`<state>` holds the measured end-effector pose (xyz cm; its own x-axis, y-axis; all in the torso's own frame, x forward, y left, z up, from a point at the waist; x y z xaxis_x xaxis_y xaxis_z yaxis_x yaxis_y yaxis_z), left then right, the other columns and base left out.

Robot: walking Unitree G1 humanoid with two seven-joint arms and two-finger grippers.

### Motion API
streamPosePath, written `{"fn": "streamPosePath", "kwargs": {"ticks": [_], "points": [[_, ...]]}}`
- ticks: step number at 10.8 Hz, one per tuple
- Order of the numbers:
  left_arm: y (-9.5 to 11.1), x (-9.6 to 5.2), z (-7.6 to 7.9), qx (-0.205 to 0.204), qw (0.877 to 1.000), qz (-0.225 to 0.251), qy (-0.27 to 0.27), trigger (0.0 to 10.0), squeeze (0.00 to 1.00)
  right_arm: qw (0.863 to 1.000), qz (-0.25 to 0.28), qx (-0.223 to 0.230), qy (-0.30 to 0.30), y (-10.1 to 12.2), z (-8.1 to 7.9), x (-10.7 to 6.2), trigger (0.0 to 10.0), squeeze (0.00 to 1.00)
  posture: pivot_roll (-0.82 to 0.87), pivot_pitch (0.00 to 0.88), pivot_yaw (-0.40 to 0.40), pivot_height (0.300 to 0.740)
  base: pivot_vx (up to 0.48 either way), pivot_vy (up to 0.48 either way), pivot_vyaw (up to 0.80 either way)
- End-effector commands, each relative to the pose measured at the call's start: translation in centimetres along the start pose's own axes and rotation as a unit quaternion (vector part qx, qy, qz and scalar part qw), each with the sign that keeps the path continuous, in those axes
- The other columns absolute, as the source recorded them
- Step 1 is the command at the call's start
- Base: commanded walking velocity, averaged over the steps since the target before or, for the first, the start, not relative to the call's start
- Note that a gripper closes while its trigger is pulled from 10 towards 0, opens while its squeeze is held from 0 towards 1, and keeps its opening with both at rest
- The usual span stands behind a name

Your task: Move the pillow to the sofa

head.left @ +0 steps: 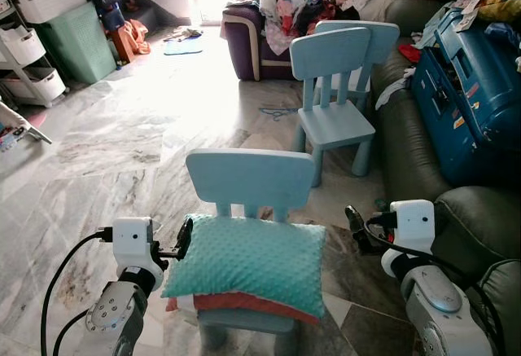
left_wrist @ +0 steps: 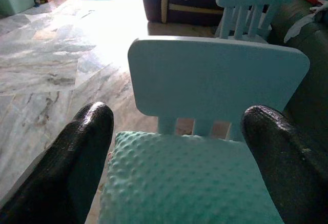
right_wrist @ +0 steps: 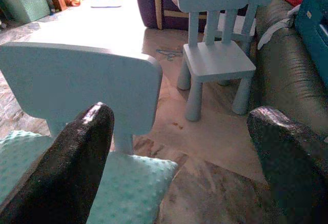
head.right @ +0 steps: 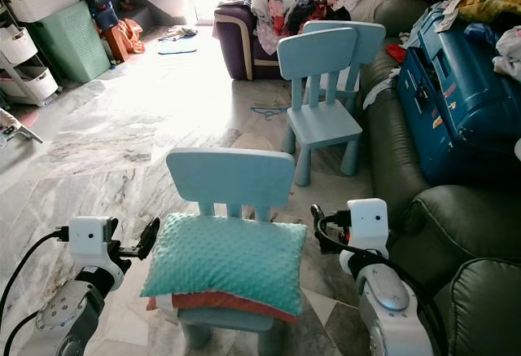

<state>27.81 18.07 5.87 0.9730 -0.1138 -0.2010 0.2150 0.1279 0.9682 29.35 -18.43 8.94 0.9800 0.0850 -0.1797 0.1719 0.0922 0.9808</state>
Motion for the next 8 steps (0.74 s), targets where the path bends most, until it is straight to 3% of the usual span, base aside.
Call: {"fn": "streamPosePath", "kwargs": {"ticks": [1,8], "points": [[0.19,-0.17,-0.07,0.005,1.0,0.001,0.001,10.0,0.0,1.0,0.006,-0.003,0.009,0.47,-0.37,-0.18,10.0,0.0,-0.23,0.05,0.072,0.71,0.0,0.0,0.0],[0.21,-0.04,0.0,0.005,1.0,0.001,-0.001,10.0,0.0,1.0,0.004,-0.004,0.014,0.32,-0.49,-0.08,10.0,0.0,-0.24,0.044,0.072,0.605,0.0,0.0,0.0]]}}
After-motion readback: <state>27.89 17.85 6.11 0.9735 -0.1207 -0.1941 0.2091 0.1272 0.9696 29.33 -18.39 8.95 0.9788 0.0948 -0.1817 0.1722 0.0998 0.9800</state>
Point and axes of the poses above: a point about 5 cm out from each wrist's last joint towards the gripper, its own x axis pointing out of the wrist towards the gripper, its own y axis along the axis of the wrist's last joint, z = x × y, the point moved 4 cm from there along x, pointing out of the wrist towards the gripper, and after that the axes turned 2 degrees about -x, right-handed, at the moved point
